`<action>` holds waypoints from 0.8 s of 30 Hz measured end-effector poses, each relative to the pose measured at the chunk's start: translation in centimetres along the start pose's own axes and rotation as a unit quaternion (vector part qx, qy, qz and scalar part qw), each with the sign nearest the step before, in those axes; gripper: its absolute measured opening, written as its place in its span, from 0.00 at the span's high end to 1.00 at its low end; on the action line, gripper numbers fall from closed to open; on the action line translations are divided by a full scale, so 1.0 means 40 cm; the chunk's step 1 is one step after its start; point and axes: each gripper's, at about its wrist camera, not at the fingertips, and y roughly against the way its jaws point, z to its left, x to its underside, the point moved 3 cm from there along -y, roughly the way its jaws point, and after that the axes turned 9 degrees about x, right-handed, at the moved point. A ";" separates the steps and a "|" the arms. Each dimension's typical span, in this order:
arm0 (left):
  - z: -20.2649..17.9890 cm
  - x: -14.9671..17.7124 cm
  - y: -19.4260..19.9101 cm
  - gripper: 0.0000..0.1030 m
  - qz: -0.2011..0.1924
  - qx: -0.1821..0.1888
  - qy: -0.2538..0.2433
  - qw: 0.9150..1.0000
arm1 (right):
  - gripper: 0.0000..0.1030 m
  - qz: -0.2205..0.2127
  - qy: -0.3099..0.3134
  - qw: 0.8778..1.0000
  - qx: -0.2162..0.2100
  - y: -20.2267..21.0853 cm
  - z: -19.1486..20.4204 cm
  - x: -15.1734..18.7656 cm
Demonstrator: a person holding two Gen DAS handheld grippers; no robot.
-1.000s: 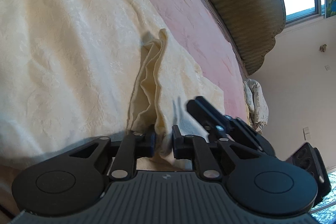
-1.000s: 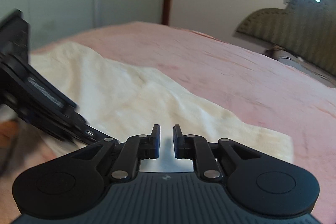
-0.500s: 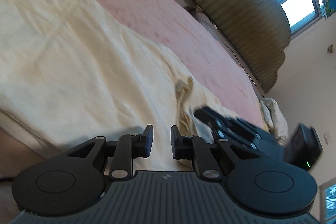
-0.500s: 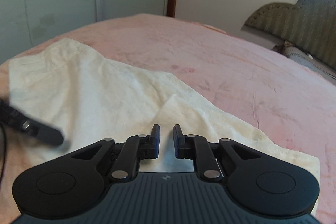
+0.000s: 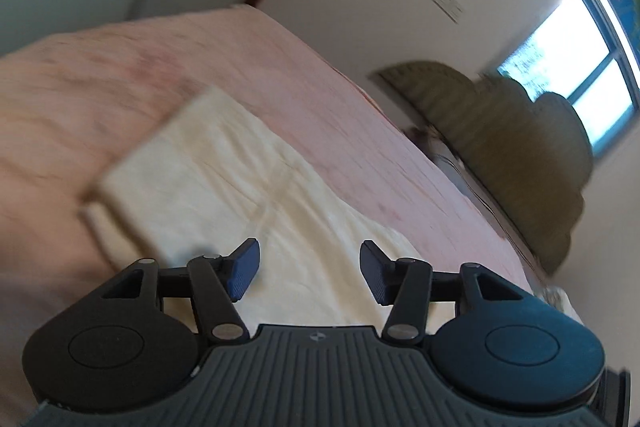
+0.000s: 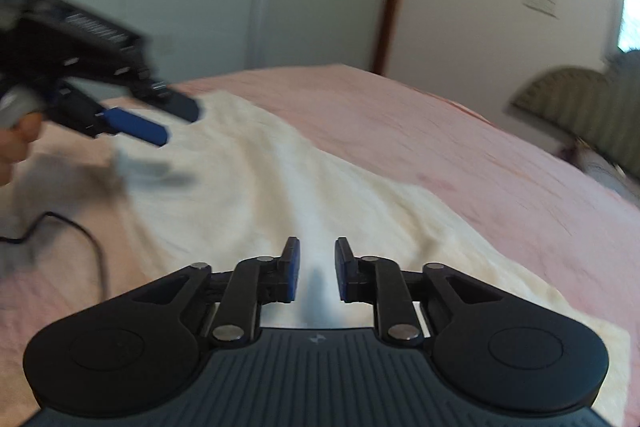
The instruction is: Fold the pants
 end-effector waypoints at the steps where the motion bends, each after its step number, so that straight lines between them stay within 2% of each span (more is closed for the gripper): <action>1: 0.011 -0.008 0.015 0.44 -0.005 -0.007 0.006 1.000 | 0.66 -0.006 0.017 1.000 -0.019 0.000 0.038 -0.007; 2: 0.026 -0.016 0.035 0.43 -0.009 -0.013 0.009 1.000 | 0.61 -0.009 0.033 0.999 -0.035 0.000 0.073 -0.011; 3: 0.036 -0.018 0.050 0.42 -0.013 -0.018 0.011 1.000 | 0.48 -0.011 0.054 0.997 -0.053 0.000 0.115 -0.014; 4: 0.048 -0.023 0.065 0.41 -0.016 -0.024 0.012 1.000 | 0.42 -0.016 0.077 0.995 -0.067 0.001 0.153 -0.016; 6: 0.065 -0.025 0.084 0.40 -0.017 -0.031 0.014 0.999 | 0.41 -0.032 0.137 0.987 -0.071 0.005 0.223 -0.010; 9: 0.101 -0.022 0.097 0.40 -0.005 -0.032 0.033 0.999 | 0.41 -0.034 0.211 0.976 -0.039 -0.017 0.287 0.011; 11: 0.128 -0.017 0.097 0.40 0.008 -0.023 0.055 0.998 | 0.41 -0.035 0.238 0.970 -0.019 -0.031 0.306 0.024; 14: 0.160 -0.011 0.084 0.36 0.024 -0.004 0.096 0.995 | 0.40 -0.059 0.259 0.964 0.012 -0.049 0.335 0.026; 16: 0.181 -0.006 0.073 0.32 0.034 0.013 0.134 0.990 | 0.37 -0.092 0.292 0.951 0.042 -0.073 0.367 0.018; 18: 0.209 -0.003 0.056 0.26 0.042 0.035 0.178 0.982 | 0.37 -0.123 0.335 0.932 0.060 -0.098 0.411 0.010; 20: 0.236 -0.004 0.037 0.18 0.042 0.051 0.221 0.973 | 0.42 -0.140 0.354 0.923 0.057 -0.122 0.442 -0.002; 22: 0.254 -0.010 0.025 0.12 0.038 0.061 0.250 0.966 | 0.73 -0.123 0.349 0.929 0.025 -0.152 0.460 -0.026; 24: 0.264 -0.024 0.010 0.09 0.030 0.070 0.260 0.963 | 0.79 -0.112 0.334 0.936 0.002 -0.171 0.459 -0.042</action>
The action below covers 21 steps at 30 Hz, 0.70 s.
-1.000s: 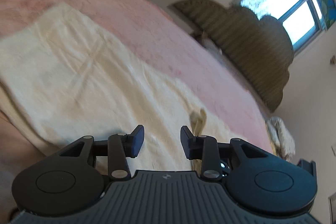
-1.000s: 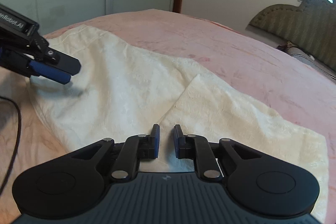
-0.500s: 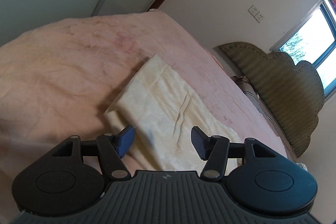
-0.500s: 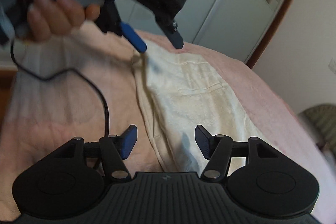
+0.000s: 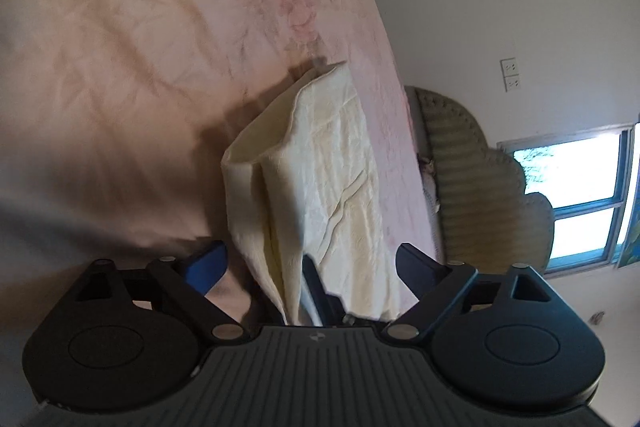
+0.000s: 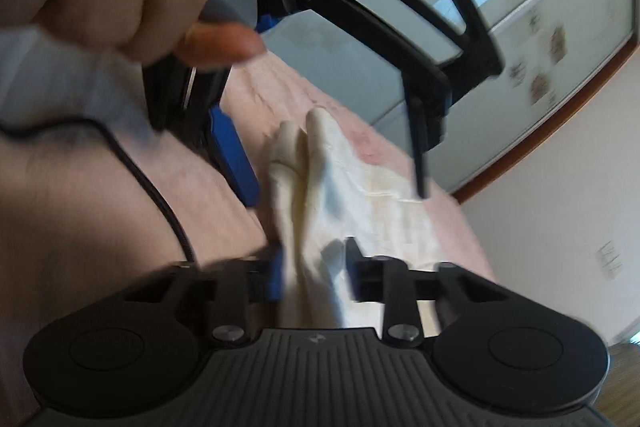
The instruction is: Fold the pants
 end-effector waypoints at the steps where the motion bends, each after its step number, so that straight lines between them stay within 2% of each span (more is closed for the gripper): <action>1: -0.002 -0.007 -0.006 0.08 -0.002 0.001 0.003 1.000 | 0.85 0.000 -0.015 1.000 -0.006 -0.003 -0.012 -0.002; 6: -0.030 -0.041 -0.075 0.07 -0.010 -0.003 -0.003 1.000 | 0.88 0.000 -0.138 0.990 -0.039 0.005 -0.113 -0.007; 8: -0.044 -0.053 -0.111 0.09 -0.012 -0.007 -0.025 1.000 | 0.88 -0.001 -0.169 0.985 -0.045 0.011 -0.148 -0.006; 9: -0.049 -0.057 -0.124 0.16 -0.012 -0.014 -0.033 0.999 | 0.88 -0.001 -0.183 0.982 -0.051 0.016 -0.161 -0.003; 10: -0.052 -0.061 -0.137 0.28 -0.009 -0.020 -0.037 0.999 | 0.88 0.000 -0.194 0.979 -0.066 0.017 -0.171 0.001; 11: -0.056 -0.065 -0.151 0.34 -0.002 -0.024 -0.045 0.999 | 0.88 0.006 -0.205 0.975 -0.088 0.016 -0.178 0.009; 13: -0.062 -0.067 -0.170 0.55 0.005 -0.050 -0.070 0.996 | 0.88 0.005 -0.231 0.964 -0.133 0.036 -0.201 0.022; 14: -0.065 -0.067 -0.176 0.61 0.004 -0.064 -0.088 0.994 | 0.88 -0.008 -0.258 0.954 -0.152 0.053 -0.224 0.032; 15: -0.068 -0.064 -0.180 0.72 0.003 -0.077 -0.105 0.992 | 0.87 -0.012 -0.291 0.944 -0.157 0.061 -0.252 0.045; 16: -0.071 -0.060 -0.181 0.79 0.001 -0.089 -0.123 0.988 | 0.87 -0.008 -0.326 0.933 -0.154 0.059 -0.281 0.063; 17: -0.077 -0.055 -0.182 0.79 0.000 -0.096 -0.140 0.986 | 0.87 0.000 -0.359 0.922 -0.142 0.050 -0.311 0.089; 18: -0.081 -0.050 -0.181 0.86 -0.002 -0.101 -0.155 0.983 | 0.87 0.014 -0.380 0.916 -0.128 0.038 -0.329 0.114; 21: -0.101 -0.023 -0.175 0.87 -0.012 -0.124 -0.216 0.968 | 0.87 0.116 -0.403 0.904 -0.084 -0.030 -0.333 0.200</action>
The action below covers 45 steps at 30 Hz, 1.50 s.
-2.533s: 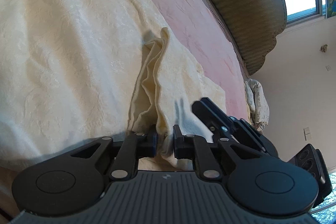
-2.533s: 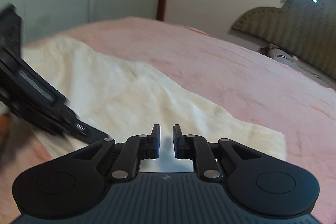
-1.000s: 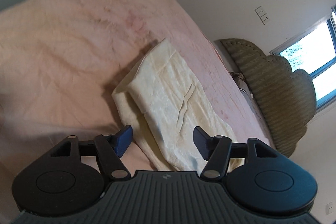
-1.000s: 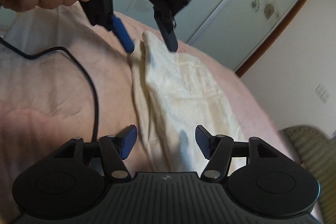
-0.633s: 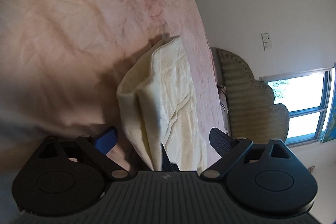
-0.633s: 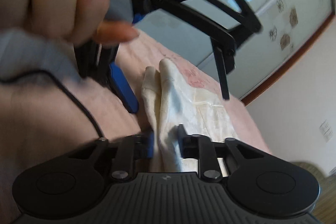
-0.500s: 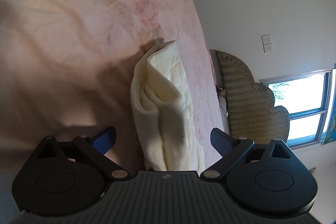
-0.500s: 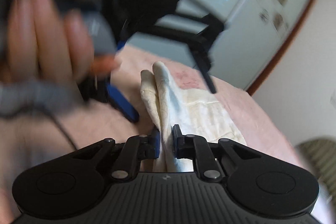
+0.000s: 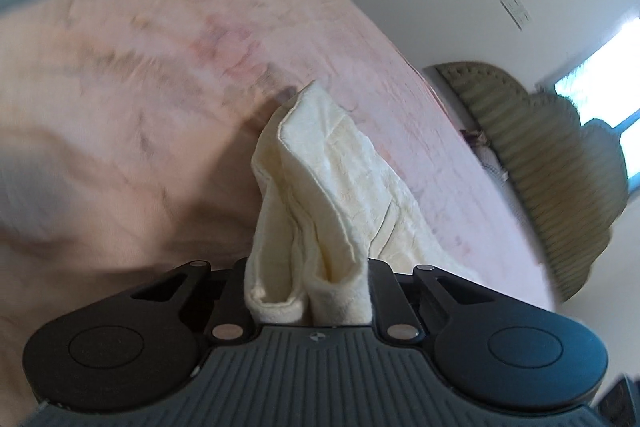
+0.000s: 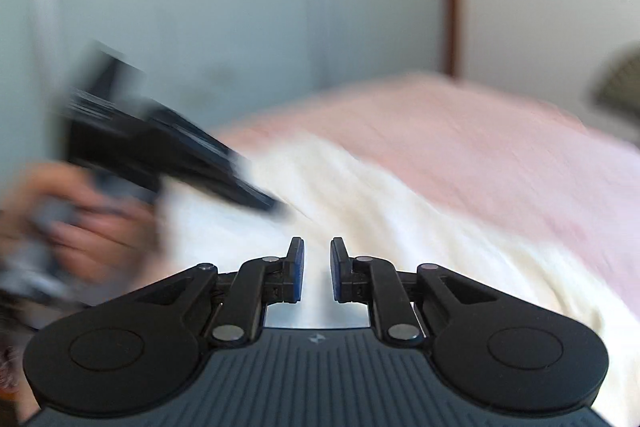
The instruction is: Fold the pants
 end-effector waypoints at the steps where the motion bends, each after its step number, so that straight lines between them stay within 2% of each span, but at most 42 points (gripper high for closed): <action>1: -0.014 0.005 0.003 0.87 -0.005 -0.010 -0.020 1.000 | 0.87 0.026 -0.002 1.000 0.010 -0.029 -0.009 0.020; 2: -0.027 0.011 0.007 0.87 -0.011 -0.020 -0.040 0.999 | 0.87 0.042 -0.001 0.999 0.009 -0.049 -0.010 0.038; 5: -0.063 0.025 0.021 0.87 -0.025 -0.037 -0.081 0.996 | 0.86 0.024 -0.009 1.000 0.008 -0.040 0.003 0.037; 8: -0.072 0.034 0.031 0.87 -0.033 -0.038 -0.083 0.995 | 0.81 -0.004 -0.010 1.000 0.008 -0.018 0.009 0.031; 10: -0.069 0.034 0.033 0.87 -0.034 -0.035 -0.072 0.996 | 0.59 0.000 -0.012 1.000 0.011 -0.026 0.008 0.039; 11: -0.065 0.036 0.034 0.87 -0.031 -0.034 -0.068 0.997 | 0.56 0.012 -0.008 1.000 0.008 -0.039 0.019 0.043; 13: -0.062 0.036 0.032 0.87 -0.027 -0.037 -0.066 0.997 | 0.58 0.014 0.026 1.000 0.004 -0.033 0.066 0.058; 15: -0.063 0.033 0.030 0.87 -0.027 -0.041 -0.070 0.996 | 0.58 -0.014 0.086 0.996 0.035 -0.006 0.126 0.080; 17: -0.076 0.034 0.031 0.87 -0.034 -0.043 -0.081 0.995 | 0.59 -0.018 0.126 0.992 0.022 0.018 0.152 0.087; 19: -0.093 0.039 0.036 0.87 -0.043 -0.047 -0.100 0.993 | 0.58 -0.012 0.136 0.991 0.002 0.029 0.132 0.064; 23: -0.133 0.051 0.042 0.87 -0.052 -0.065 -0.134 0.987 | 0.58 -0.027 0.077 0.996 0.036 0.011 0.050 0.022; 25: -0.144 0.056 0.040 0.87 -0.053 -0.074 -0.144 0.985 | 0.56 -0.017 0.053 0.998 0.033 -0.011 0.030 0.025; 27: -0.148 0.061 0.037 0.87 -0.051 -0.081 -0.148 0.984 | 0.55 0.024 0.073 0.997 0.024 -0.054 0.047 0.051; 29: -0.155 0.064 0.037 0.87 -0.051 -0.089 -0.159 0.982 | 0.54 0.006 0.081 0.996 0.031 -0.052 0.064 0.063; 32: -0.165 0.065 0.037 0.87 -0.051 -0.096 -0.167 0.980 | 0.53 -0.004 0.058 0.998 0.003 -0.029 0.064 0.047; 36: -0.180 0.069 0.044 0.87 -0.053 -0.100 -0.176 0.978 | 0.53 -0.006 0.050 0.999 0.011 -0.037 0.057 0.035; 39: -0.198 0.073 0.053 0.87 -0.057 -0.097 -0.179 0.977 | 0.51 0.009 0.041 0.999 0.001 -0.069 0.051 0.046; 42: -0.232 0.075 0.078 0.87 -0.071 -0.082 -0.184 0.977 | 0.50 0.012 0.001 1.000 -0.023 -0.067 0.022 0.041; 45: -0.285 0.080 0.105 0.87 -0.083 -0.057 -0.191 0.976 | 0.47 -0.022 -0.055 0.997 -0.045 -0.027 -0.019 0.026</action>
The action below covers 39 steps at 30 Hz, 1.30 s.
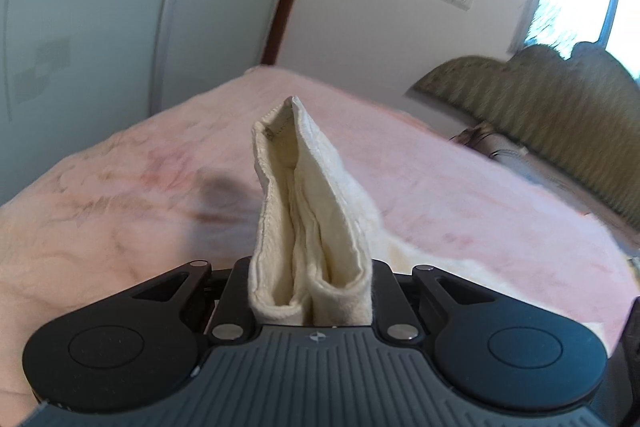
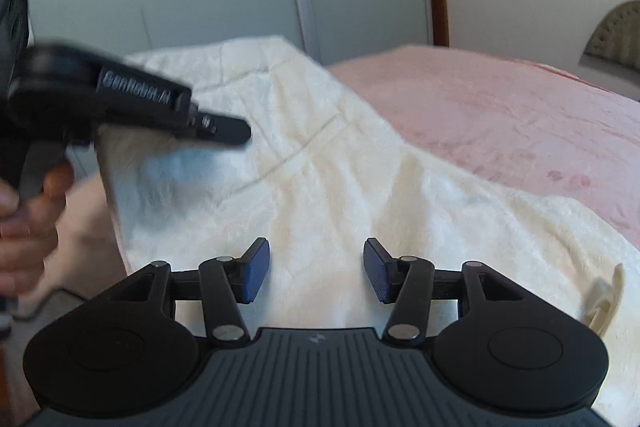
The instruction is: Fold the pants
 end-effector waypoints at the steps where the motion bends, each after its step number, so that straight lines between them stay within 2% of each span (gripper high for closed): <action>1: -0.020 -0.007 0.010 0.87 -0.005 0.009 -0.002 1.000 | 0.46 -0.016 -0.018 1.000 -0.006 0.019 -0.013 -0.010; 5: -0.119 -0.019 0.035 0.87 -0.025 0.046 -0.018 0.998 | 0.45 -0.069 -0.050 0.996 -0.010 0.090 -0.055 -0.043; 13: -0.317 0.013 0.038 0.86 -0.037 0.102 -0.071 0.992 | 0.44 -0.120 -0.073 0.990 0.002 0.193 -0.120 -0.042; 18: -0.438 0.054 0.030 0.85 -0.048 0.133 -0.109 0.984 | 0.43 -0.157 -0.095 0.983 0.023 0.280 -0.193 -0.031; 21: -0.492 0.075 0.013 0.84 -0.040 0.159 -0.122 0.979 | 0.43 -0.171 -0.104 0.979 0.038 0.330 -0.240 -0.012; 28: -0.617 0.154 -0.042 0.81 -0.008 0.204 -0.142 0.968 | 0.43 -0.175 -0.109 0.975 0.082 0.412 -0.328 0.035; 35: -0.718 0.247 -0.089 0.78 0.015 0.220 -0.163 0.962 | 0.43 -0.158 -0.069 0.976 0.137 0.459 -0.388 0.078; 39: -0.766 0.293 -0.116 0.77 0.021 0.228 -0.175 0.958 | 0.43 -0.149 -0.053 0.975 0.154 0.474 -0.425 0.103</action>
